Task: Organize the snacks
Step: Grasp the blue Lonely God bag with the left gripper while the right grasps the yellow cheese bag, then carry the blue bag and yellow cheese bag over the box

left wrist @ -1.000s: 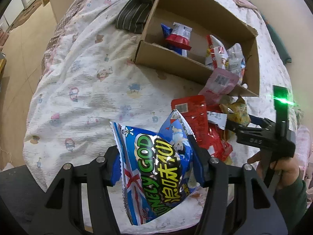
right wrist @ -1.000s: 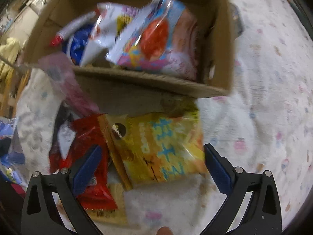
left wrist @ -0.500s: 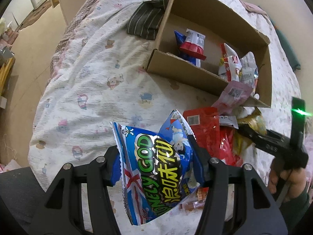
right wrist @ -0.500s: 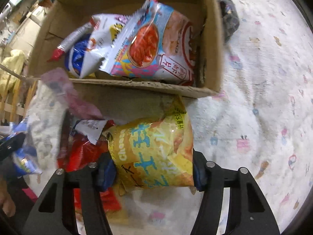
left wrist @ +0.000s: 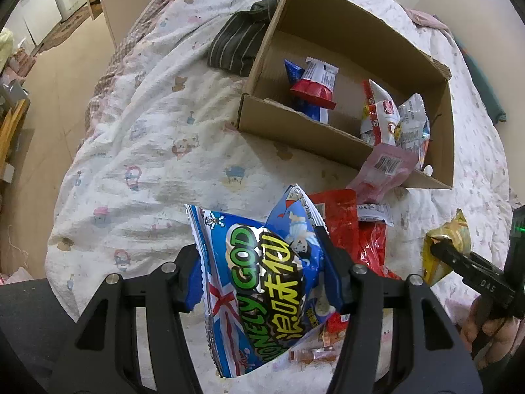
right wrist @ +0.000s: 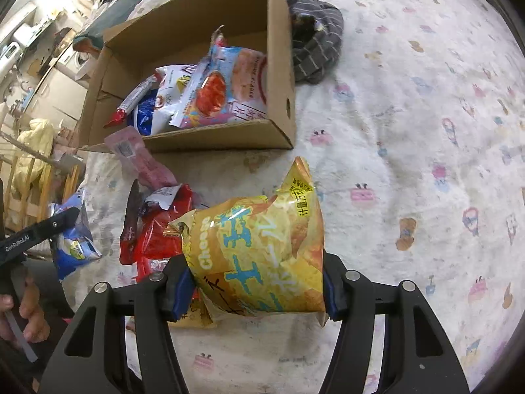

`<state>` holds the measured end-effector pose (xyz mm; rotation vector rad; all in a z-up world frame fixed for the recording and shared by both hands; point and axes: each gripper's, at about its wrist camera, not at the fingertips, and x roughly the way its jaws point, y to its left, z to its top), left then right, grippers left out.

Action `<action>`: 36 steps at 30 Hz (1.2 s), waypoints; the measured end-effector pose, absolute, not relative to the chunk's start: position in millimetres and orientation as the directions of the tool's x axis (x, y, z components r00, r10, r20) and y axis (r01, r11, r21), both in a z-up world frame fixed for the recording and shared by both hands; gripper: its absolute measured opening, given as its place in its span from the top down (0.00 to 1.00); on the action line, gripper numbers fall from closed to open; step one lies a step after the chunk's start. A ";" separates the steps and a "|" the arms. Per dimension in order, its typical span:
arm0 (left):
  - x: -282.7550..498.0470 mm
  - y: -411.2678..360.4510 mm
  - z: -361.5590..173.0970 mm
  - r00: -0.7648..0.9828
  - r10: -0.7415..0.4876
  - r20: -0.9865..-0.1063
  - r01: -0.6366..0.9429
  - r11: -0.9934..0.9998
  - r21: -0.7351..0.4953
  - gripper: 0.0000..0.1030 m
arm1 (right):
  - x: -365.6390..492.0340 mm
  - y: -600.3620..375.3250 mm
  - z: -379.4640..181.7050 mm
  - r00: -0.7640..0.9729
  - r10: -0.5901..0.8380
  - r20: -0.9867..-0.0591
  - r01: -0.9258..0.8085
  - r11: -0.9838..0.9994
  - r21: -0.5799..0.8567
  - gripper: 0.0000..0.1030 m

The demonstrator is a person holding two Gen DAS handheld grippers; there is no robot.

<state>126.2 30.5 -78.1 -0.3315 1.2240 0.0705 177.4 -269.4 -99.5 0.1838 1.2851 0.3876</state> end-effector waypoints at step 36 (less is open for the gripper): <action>209.6 25.0 29.2 0.584 -0.026 -0.811 -0.082 0.992 -0.091 0.47 | 219.9 -254.5 8.3 0.540 0.561 -0.628 -0.289 0.824 0.488 0.39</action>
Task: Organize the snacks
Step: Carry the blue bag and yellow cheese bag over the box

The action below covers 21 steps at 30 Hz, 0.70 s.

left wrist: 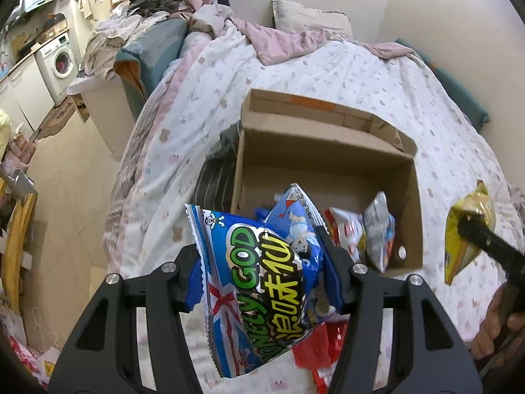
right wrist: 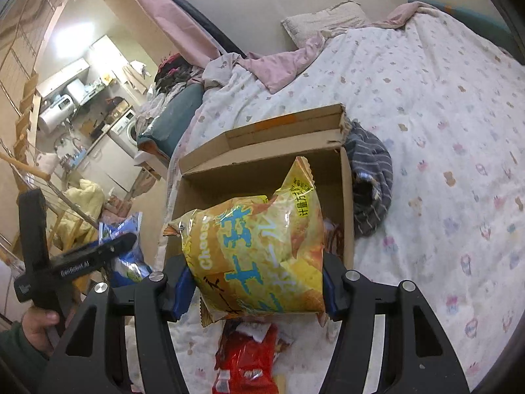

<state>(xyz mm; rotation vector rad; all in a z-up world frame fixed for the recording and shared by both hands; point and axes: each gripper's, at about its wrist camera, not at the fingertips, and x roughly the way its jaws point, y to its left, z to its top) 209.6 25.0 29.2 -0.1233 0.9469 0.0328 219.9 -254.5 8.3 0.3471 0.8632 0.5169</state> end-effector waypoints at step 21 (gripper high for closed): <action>291.8 2.0 -16.8 0.608 -0.046 -0.793 -0.042 0.995 -0.090 0.46 | 307.4 -209.4 -49.5 0.458 0.514 -0.725 -0.252 0.857 0.449 0.38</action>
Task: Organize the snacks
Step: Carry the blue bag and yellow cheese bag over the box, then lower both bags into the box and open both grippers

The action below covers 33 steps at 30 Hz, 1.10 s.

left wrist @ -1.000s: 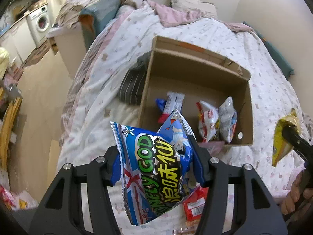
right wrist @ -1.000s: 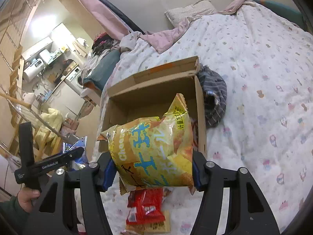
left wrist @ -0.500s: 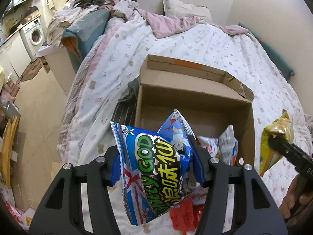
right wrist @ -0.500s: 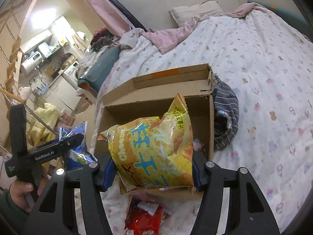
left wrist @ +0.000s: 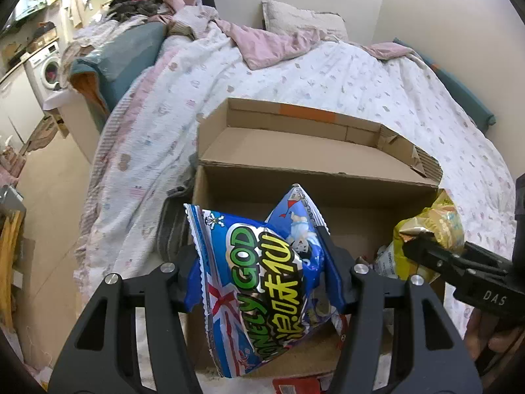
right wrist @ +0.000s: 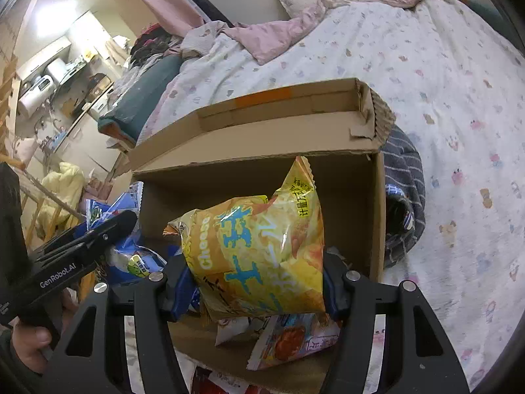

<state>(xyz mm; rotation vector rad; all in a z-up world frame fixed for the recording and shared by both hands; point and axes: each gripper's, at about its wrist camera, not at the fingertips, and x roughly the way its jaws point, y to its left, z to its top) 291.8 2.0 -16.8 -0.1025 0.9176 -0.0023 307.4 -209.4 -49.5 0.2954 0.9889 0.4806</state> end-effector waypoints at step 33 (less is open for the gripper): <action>290.3 -4.7 -32.6 0.580 -0.049 -0.813 -0.016 0.997 -0.072 0.36 | 307.4 -203.9 -60.8 0.427 0.548 -0.719 -0.251 0.836 0.488 0.35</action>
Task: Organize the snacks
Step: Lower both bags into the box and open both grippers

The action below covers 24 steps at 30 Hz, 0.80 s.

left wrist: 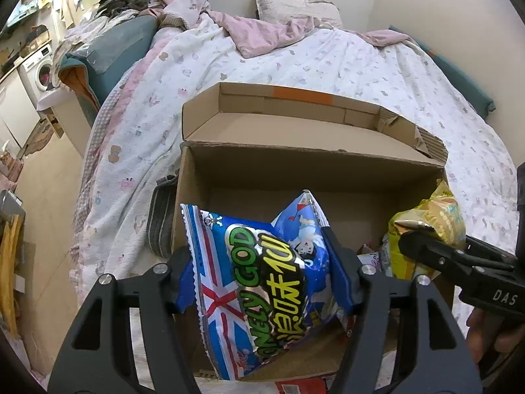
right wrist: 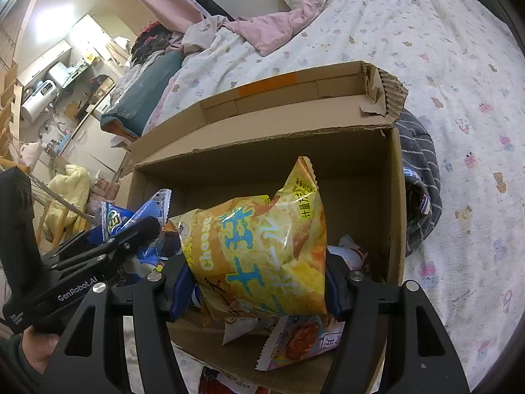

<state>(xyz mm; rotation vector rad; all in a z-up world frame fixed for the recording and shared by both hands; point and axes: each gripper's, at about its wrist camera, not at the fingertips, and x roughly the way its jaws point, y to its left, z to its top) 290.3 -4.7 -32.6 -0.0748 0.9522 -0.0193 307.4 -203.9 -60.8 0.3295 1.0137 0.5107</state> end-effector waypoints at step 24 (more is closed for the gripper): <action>286.8 -2.9 -23.9 0.611 -0.019 -0.792 -0.024 0.999 -0.043 0.18 | 304.4 -216.2 -47.9 0.504 0.510 -0.697 -0.237 0.857 0.457 0.00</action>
